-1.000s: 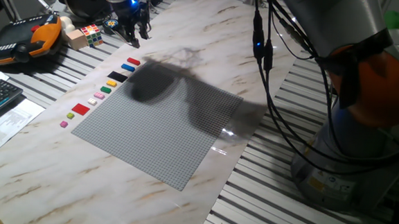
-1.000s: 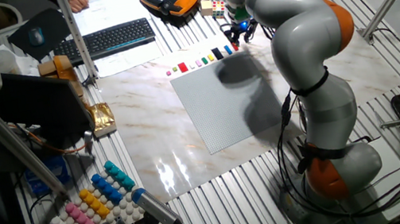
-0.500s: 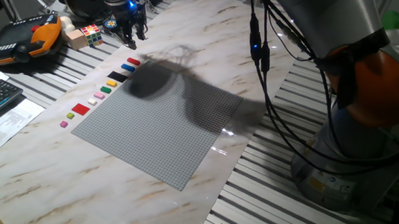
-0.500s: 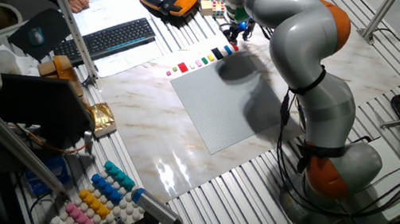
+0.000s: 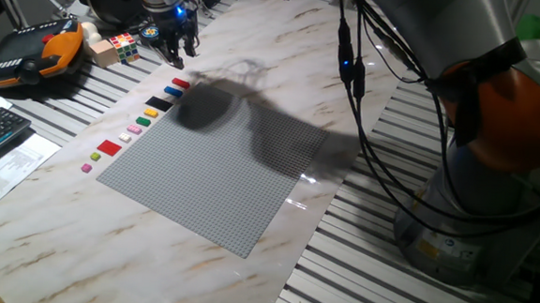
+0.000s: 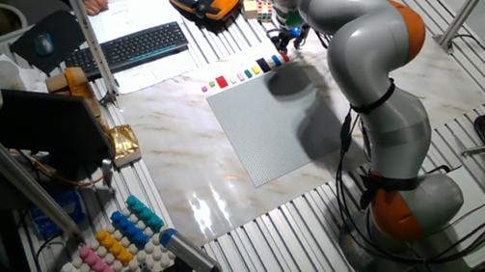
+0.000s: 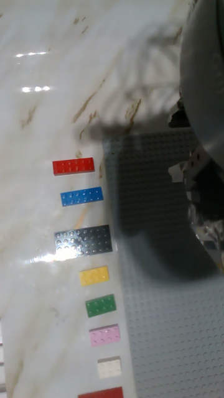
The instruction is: Build with small Lego blocks
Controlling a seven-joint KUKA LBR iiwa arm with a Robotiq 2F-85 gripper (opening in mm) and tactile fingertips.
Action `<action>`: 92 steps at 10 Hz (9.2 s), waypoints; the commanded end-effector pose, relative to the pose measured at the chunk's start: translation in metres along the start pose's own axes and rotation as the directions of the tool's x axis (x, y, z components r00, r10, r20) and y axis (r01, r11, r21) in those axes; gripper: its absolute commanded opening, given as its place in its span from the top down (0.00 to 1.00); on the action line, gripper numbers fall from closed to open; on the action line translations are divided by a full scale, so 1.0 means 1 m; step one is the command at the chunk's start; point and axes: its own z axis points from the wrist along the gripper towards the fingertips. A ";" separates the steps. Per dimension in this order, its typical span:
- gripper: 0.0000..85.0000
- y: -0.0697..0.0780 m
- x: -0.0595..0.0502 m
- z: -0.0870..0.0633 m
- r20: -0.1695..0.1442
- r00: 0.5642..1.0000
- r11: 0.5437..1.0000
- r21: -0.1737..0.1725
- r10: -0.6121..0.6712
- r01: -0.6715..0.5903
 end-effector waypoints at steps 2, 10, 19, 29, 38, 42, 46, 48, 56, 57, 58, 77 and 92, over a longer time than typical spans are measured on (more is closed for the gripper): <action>0.48 -0.003 -0.007 0.007 0.017 1.000 1.000 -0.001 -0.006 0.006; 0.48 -0.008 -0.019 0.034 0.027 0.999 1.000 -0.013 -0.018 0.019; 0.49 -0.010 -0.025 0.043 -0.022 1.000 1.000 -0.004 -0.007 0.006; 0.49 -0.010 -0.035 0.064 0.052 0.998 1.000 -0.006 -0.028 0.028; 0.53 -0.006 -0.039 0.083 0.078 0.996 0.999 -0.026 -0.032 0.034; 0.55 -0.006 -0.039 0.086 0.079 0.996 0.999 -0.029 -0.035 0.037; 0.56 -0.005 -0.039 0.088 0.079 0.996 0.999 -0.035 -0.036 0.039; 0.57 -0.004 -0.038 0.091 0.082 0.996 0.998 -0.040 -0.035 0.039; 0.71 0.000 -0.035 0.089 0.087 0.995 0.997 -0.059 -0.044 0.049; 0.83 0.002 -0.033 0.084 0.078 0.996 0.997 -0.062 -0.044 0.049; 0.80 0.005 -0.029 0.079 0.074 0.997 0.997 -0.058 -0.037 0.042; 0.84 0.064 0.034 0.069 0.004 0.998 0.996 -0.067 0.066 -0.066; 0.65 0.066 0.036 0.076 0.014 0.998 0.996 -0.065 0.067 -0.066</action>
